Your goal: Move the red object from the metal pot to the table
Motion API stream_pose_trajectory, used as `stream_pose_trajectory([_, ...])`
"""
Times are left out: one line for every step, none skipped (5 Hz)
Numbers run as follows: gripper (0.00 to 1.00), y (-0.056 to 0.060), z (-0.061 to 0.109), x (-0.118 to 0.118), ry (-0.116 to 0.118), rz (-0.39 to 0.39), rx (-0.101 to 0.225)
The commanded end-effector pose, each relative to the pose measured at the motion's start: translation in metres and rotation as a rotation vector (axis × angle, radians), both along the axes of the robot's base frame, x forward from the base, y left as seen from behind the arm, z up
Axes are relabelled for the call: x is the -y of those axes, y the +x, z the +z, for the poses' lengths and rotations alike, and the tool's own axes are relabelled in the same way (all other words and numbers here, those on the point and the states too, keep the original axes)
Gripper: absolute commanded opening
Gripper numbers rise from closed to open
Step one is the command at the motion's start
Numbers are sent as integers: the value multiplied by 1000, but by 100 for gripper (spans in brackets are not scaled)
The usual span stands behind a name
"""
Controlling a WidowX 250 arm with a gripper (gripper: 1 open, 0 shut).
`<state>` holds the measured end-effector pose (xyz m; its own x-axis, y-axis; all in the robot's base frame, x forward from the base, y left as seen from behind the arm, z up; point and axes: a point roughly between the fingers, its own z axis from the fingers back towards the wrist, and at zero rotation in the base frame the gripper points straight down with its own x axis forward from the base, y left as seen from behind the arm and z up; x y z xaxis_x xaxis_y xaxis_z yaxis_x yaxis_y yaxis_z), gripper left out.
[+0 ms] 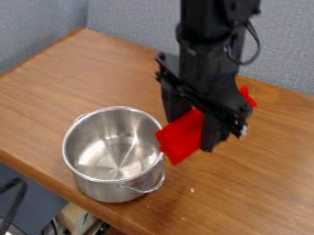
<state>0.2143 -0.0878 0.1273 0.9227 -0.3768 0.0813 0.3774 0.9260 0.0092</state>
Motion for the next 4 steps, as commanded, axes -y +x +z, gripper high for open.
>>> stream_pose_trajectory([0,4,-16,11,-7,-108,-2])
stream_pose_trajectory([0,9,-44,16,-7,-180,-33])
stream_pose_trajectory([0,19,-63,11,-6,-199,-31])
stream_pose_trajectory([0,24,-75,3,5,-207,-29])
